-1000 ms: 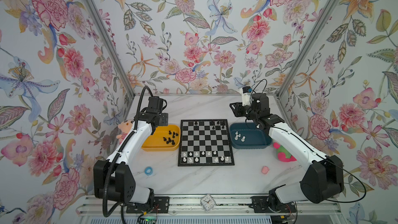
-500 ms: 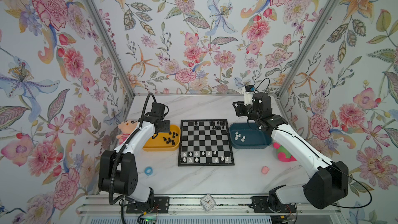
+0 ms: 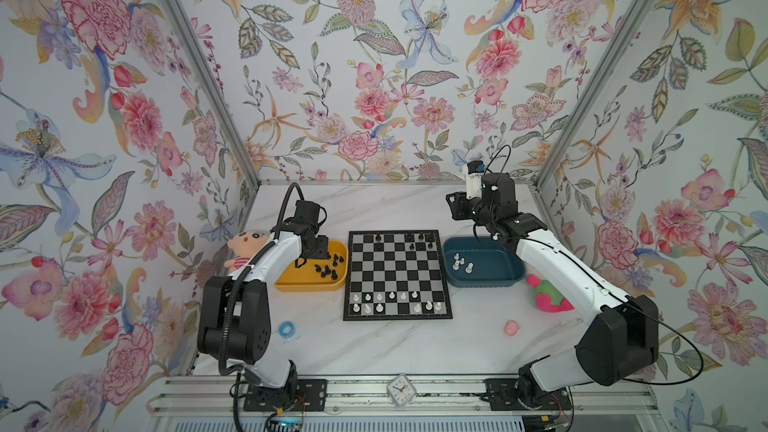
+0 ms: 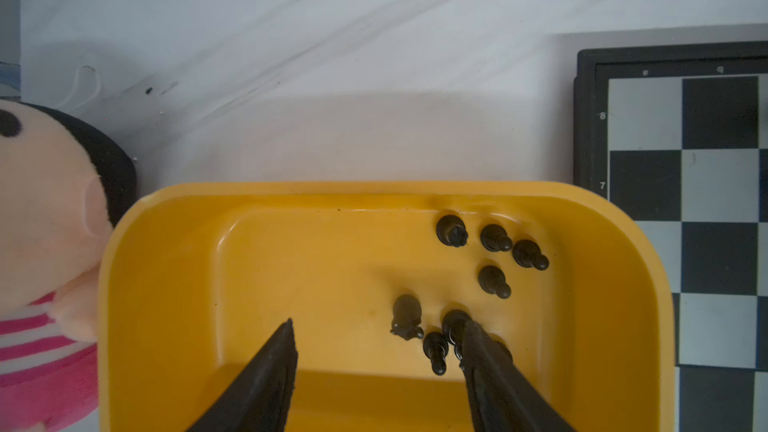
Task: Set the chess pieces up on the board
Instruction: 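Lower the left gripper into the yellow tray over a black piece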
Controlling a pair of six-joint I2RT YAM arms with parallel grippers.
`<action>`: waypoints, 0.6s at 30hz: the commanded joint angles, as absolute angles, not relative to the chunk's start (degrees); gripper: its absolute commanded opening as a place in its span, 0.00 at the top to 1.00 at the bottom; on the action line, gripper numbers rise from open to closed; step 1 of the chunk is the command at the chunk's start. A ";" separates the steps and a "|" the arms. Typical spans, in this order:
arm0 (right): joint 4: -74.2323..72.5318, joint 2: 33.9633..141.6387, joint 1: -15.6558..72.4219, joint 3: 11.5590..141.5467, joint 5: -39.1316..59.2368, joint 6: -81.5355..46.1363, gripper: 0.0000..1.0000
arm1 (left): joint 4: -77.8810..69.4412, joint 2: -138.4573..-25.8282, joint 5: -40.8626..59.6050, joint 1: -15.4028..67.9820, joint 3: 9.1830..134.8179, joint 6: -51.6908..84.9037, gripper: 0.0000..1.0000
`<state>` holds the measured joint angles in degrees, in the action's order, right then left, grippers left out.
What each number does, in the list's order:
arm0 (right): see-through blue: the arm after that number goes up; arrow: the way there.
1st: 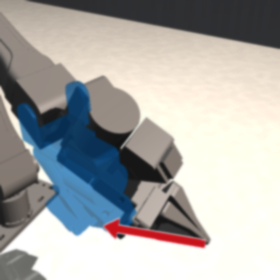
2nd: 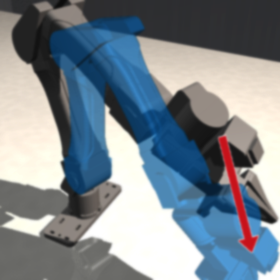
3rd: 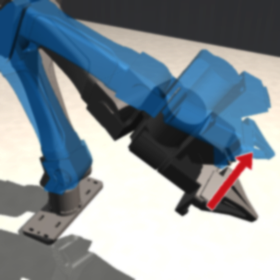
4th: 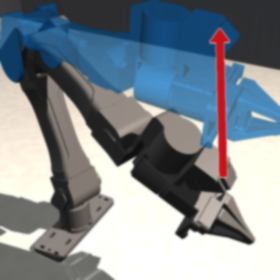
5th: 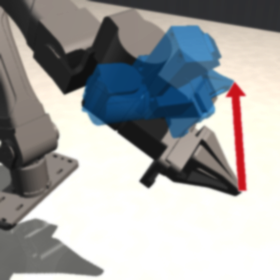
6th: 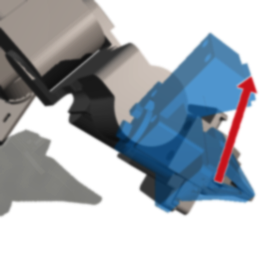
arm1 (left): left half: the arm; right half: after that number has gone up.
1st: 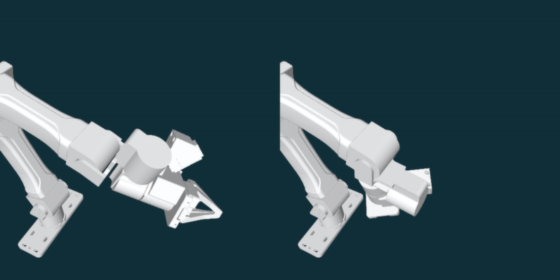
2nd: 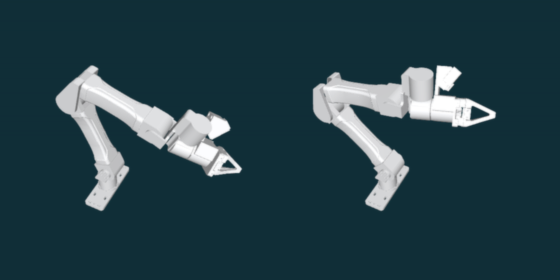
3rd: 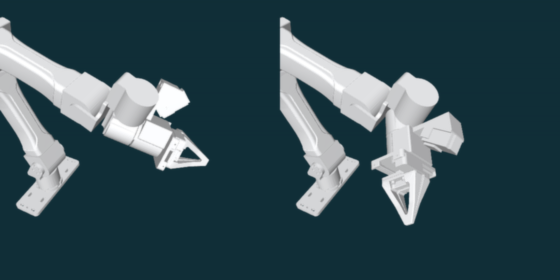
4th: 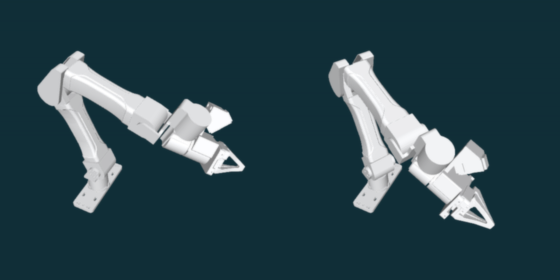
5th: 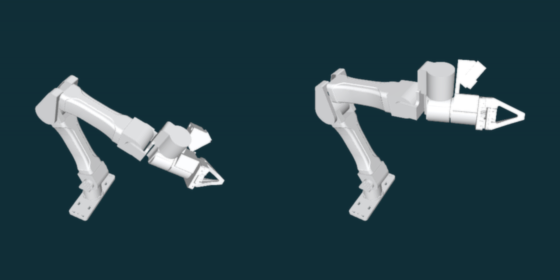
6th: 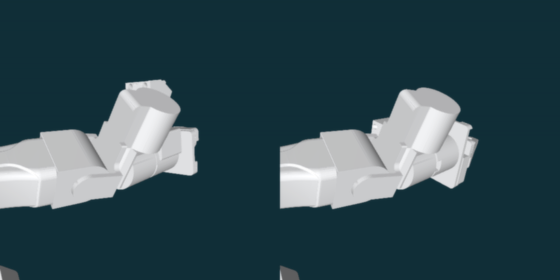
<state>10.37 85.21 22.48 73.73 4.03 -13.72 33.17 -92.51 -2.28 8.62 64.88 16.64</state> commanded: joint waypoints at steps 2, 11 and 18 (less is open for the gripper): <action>11.29 85.30 22.32 74.86 4.09 -13.08 0.71 | 32.85 -94.01 0.57 8.02 66.31 15.73 0.38; 11.25 85.70 22.33 74.83 4.30 -13.53 0.71 | 33.66 -94.47 3.79 8.08 66.67 15.73 0.44; 10.66 85.78 22.38 73.83 5.54 -13.72 0.71 | 37.13 -90.05 3.76 8.28 65.59 15.99 0.44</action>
